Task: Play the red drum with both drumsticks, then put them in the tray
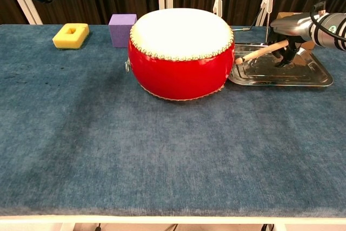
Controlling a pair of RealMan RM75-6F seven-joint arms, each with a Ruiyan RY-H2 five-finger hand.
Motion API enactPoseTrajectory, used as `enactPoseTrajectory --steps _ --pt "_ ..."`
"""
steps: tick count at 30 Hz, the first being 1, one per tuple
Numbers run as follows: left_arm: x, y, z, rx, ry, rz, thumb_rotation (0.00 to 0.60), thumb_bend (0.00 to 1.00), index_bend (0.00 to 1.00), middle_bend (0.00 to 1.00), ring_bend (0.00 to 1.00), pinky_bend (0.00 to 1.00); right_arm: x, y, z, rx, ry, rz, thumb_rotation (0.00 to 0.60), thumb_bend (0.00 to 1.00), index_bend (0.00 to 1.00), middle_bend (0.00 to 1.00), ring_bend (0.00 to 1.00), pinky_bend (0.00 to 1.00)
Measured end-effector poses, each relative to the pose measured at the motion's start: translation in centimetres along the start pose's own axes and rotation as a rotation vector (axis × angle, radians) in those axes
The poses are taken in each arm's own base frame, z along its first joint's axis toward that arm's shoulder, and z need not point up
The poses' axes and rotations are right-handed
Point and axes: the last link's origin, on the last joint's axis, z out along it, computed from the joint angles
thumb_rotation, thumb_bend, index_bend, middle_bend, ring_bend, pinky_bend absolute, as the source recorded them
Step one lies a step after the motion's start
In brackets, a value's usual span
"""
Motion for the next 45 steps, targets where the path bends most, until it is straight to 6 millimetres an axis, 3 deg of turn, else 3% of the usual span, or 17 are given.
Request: enactPoseTrajectory --steps 4,9,16,22,30,35,45 --pt "0.1 0.2 0.0 -0.003 -0.001 0.0 0.6 0.71 1.0 1.0 1.0 1.0 0.1 0.2 0.0 -0.009 -0.004 0.006 0.6 0.02 0.38 0.45 0.3 0.3" --pt "0.2 0.2 0.0 -0.005 0.003 0.0 0.6 0.71 1.0 1.0 1.0 1.0 -0.1 0.2 -0.1 -0.019 -0.027 0.004 0.6 0.01 0.26 0.33 0.16 0.23" --pt "0.6 0.2 -0.1 -0.009 0.012 -0.004 0.6 0.71 1.0 1.0 1.0 1.0 0.7 0.3 -1.0 -0.009 -0.006 0.006 0.6 0.01 0.2 0.31 0.14 0.21" --pt "0.7 0.5 -0.5 -0.023 0.001 -0.005 0.6 0.71 1.0 1.0 1.0 1.0 3.5 0.8 -4.9 0.044 0.083 -0.001 0.6 0.01 0.21 0.36 0.19 0.26" --pt "0.0 2.6 -1.1 -0.062 -0.027 0.025 0.6 0.71 1.0 1.0 1.0 1.0 8.8 1.2 -12.5 0.114 0.177 0.036 0.6 0.01 0.22 0.39 0.25 0.28" --pt "-0.3 4.7 -0.9 -0.068 -0.049 0.023 0.6 0.71 1.0 1.0 1.0 1.0 11.5 -0.8 -14.2 0.164 0.191 0.11 0.6 0.03 0.24 0.42 0.25 0.29" --pt "-0.9 8.7 0.8 -0.025 -0.079 0.053 0.6 0.7 1.0 1.0 1.0 1.0 14.9 -6.3 -13.5 0.217 0.144 0.213 0.6 0.08 0.27 0.46 0.26 0.3"
